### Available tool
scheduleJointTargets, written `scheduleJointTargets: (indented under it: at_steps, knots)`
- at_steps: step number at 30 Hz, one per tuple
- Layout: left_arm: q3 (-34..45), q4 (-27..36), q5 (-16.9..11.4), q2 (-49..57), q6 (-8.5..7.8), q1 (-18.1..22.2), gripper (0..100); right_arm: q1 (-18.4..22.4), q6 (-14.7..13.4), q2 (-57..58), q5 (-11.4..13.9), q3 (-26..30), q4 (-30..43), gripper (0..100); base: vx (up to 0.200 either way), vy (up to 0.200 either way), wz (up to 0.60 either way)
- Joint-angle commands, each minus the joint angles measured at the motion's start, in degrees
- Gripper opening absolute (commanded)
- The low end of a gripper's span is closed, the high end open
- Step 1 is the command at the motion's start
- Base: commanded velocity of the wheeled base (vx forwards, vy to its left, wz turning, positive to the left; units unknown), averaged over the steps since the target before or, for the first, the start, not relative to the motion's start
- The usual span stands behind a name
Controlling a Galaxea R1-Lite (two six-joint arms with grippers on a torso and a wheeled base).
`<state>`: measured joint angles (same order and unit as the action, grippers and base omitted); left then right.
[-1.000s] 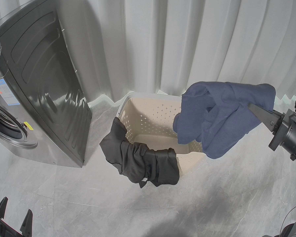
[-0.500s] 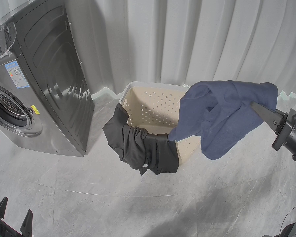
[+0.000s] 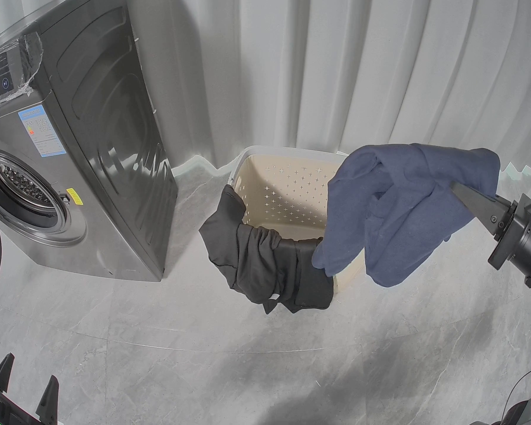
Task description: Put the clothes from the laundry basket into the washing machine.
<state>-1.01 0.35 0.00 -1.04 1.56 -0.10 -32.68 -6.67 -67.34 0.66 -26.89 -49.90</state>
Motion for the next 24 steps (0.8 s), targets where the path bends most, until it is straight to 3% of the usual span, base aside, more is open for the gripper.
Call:
scheduleJointTargets:
  at_steps: [1,24]
  knots:
    - [0.84,0.0,0.0,0.95,0.02,0.01,100,-0.01,-0.01,-0.25,0.04,0.0,0.06,0,0.0,0.2,0.0]
    - [0.84,0.0,0.0,0.95,0.11,0.01,100,-0.19,-0.45,-0.86,0.04,0.09,0.33,0,0.0,0.2,0.0]
